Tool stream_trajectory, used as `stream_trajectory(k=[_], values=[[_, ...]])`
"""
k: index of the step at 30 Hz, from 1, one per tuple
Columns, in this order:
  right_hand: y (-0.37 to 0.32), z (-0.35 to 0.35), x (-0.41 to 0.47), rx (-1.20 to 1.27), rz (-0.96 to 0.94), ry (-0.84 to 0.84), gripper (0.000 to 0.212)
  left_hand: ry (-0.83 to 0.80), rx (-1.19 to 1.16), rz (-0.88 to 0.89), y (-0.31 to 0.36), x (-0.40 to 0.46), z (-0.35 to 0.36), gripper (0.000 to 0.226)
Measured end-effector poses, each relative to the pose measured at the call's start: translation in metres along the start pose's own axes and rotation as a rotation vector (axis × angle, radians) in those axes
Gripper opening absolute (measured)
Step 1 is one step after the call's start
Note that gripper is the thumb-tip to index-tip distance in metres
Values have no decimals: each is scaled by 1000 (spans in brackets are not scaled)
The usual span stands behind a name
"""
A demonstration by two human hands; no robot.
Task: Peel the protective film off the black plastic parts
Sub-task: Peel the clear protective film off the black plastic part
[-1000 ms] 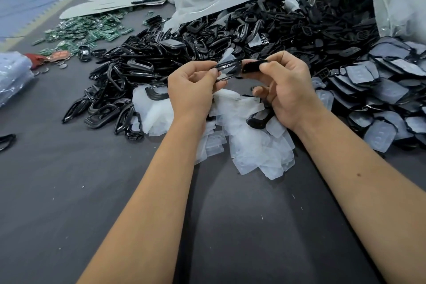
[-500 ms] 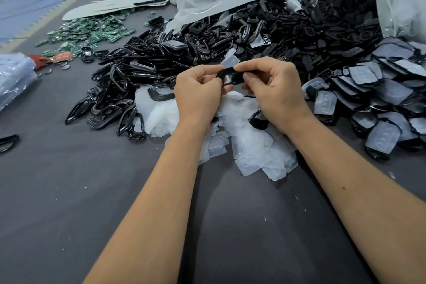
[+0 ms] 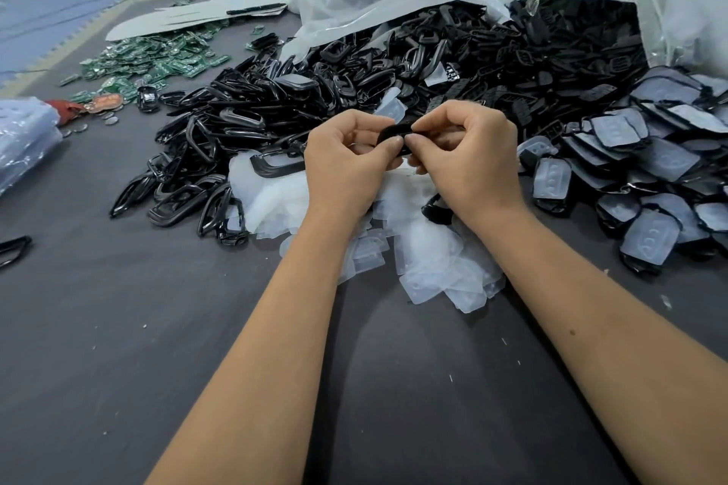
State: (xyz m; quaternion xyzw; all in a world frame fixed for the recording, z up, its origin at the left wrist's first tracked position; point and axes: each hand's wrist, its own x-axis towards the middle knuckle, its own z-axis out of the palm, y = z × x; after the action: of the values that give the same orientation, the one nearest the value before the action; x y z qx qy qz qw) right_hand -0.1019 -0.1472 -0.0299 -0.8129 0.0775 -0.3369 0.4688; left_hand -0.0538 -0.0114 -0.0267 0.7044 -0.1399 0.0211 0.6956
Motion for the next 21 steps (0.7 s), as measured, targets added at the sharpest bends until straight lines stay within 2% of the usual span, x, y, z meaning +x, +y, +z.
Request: stream_trajectory(k=[5,9,12,16,21], values=[[3,-2,2,-12,67,38,31,-17,-81,-43,2,-1,-3,15],[7,-6,5,302,183,-125,13,-64,-176,-61,3,0,-7,15],[8,-7,6,392,212,-128,10,-72,-158,-47,4,0,-6,15],[9,-7,6,360,229,-131,13,-64,-134,-30,3,-1,-5,15],[6,-5,6,194,147,-98,16,-15,-41,49,4,1,-5,18]])
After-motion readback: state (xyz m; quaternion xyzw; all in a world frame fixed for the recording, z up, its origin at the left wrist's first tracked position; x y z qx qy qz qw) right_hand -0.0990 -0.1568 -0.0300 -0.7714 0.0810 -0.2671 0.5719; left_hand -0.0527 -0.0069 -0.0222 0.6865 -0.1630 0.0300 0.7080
